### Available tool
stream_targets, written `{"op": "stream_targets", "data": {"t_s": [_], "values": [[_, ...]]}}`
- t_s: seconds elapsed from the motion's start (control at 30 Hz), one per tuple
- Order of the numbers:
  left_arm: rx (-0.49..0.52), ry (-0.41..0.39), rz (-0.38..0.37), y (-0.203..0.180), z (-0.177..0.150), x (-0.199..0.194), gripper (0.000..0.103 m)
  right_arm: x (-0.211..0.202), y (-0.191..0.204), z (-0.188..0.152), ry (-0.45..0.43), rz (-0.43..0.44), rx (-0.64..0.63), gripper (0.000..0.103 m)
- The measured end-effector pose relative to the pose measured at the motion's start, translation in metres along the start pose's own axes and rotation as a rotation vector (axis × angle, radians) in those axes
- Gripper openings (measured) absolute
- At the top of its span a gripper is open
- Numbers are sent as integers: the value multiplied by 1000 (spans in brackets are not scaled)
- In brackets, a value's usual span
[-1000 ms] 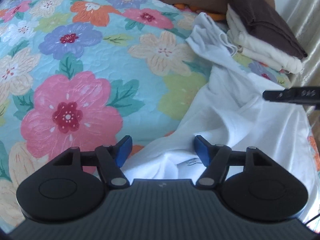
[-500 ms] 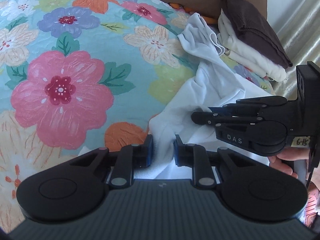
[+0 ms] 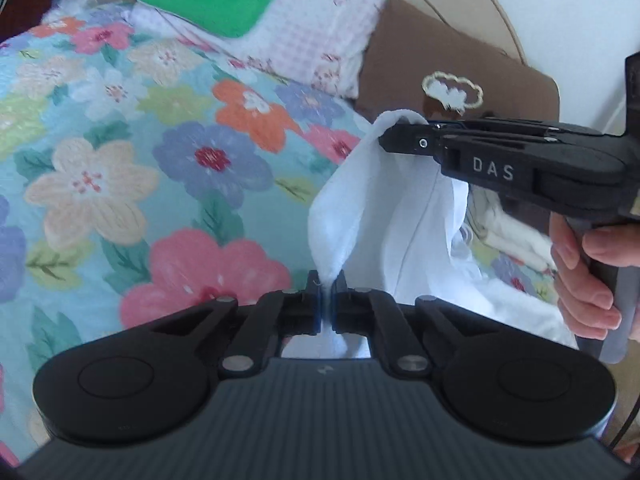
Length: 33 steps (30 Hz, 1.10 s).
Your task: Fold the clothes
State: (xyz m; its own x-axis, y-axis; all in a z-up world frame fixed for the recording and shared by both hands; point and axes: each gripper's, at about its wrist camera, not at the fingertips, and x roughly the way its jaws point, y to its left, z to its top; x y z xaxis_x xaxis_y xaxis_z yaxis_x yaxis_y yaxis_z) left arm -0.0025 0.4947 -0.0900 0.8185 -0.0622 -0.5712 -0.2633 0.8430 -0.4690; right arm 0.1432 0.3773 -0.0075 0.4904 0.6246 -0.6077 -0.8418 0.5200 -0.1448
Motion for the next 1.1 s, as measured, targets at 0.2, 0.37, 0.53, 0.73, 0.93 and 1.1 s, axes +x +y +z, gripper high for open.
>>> {"op": "stream_targets", "data": {"t_s": [0.2, 0.37, 0.53, 0.73, 0.93, 1.1], "values": [[-37, 10, 142, 39, 2, 21, 4, 43, -22, 16, 214, 134, 222, 25], [-105, 140, 224, 71, -17, 50, 4, 26, -61, -24, 351, 77, 263, 33], [-133, 136, 206, 74, -10, 45, 6, 4, -123, -47, 501, -43, 309, 35], [-159, 106, 204, 77, 2, 24, 14, 2, -177, -69, 553, -119, 341, 45], [-129, 93, 193, 77, 14, 9, 11, 17, -211, -90, 419, -191, 393, 53], [-134, 129, 47, 56, 12, 15, 12, 48, -203, -110, 395, -192, 322, 65]]}}
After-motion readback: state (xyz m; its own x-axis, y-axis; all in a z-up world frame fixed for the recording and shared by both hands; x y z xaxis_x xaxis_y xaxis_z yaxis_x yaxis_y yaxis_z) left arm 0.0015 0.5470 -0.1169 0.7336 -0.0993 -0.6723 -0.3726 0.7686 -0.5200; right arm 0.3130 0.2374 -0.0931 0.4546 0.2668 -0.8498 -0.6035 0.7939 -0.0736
